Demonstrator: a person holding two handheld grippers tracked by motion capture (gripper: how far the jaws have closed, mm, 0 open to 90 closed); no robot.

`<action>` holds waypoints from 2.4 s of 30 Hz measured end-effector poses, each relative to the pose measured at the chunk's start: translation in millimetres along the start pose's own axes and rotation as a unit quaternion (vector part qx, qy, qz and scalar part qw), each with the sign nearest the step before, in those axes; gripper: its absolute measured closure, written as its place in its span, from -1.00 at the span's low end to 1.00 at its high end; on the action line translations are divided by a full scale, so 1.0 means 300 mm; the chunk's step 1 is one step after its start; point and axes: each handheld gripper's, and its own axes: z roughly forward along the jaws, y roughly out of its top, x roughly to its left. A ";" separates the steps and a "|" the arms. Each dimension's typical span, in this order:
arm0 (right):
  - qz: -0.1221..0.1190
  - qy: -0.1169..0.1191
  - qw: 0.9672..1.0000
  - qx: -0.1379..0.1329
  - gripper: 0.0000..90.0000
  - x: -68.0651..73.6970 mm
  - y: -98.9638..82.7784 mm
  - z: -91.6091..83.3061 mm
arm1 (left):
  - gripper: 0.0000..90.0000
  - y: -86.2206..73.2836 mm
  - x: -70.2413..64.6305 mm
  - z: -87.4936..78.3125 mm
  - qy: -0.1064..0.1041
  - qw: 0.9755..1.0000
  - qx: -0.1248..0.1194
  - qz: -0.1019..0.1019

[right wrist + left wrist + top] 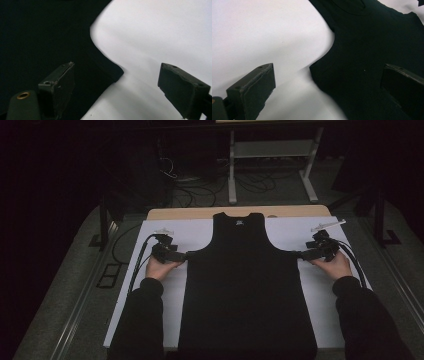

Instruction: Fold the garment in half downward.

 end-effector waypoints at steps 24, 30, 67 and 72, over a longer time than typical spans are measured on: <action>0.012 0.012 1.000 0.009 -0.26 0.009 -0.021 0.048 | -0.51 0.001 -0.026 0.051 0.016 1.000 0.016 0.010; 0.015 0.019 1.000 0.002 -0.07 0.014 -0.023 0.054 | -0.46 -0.004 -0.029 0.063 0.007 1.000 0.024 0.007; 0.057 0.041 0.997 0.006 0.86 0.016 -0.013 0.037 | 0.93 0.011 -0.031 0.024 0.036 0.999 0.017 0.002; 0.060 0.046 0.997 0.000 0.86 0.024 -0.010 0.023 | 0.93 0.016 -0.035 0.013 0.032 0.999 0.008 -0.005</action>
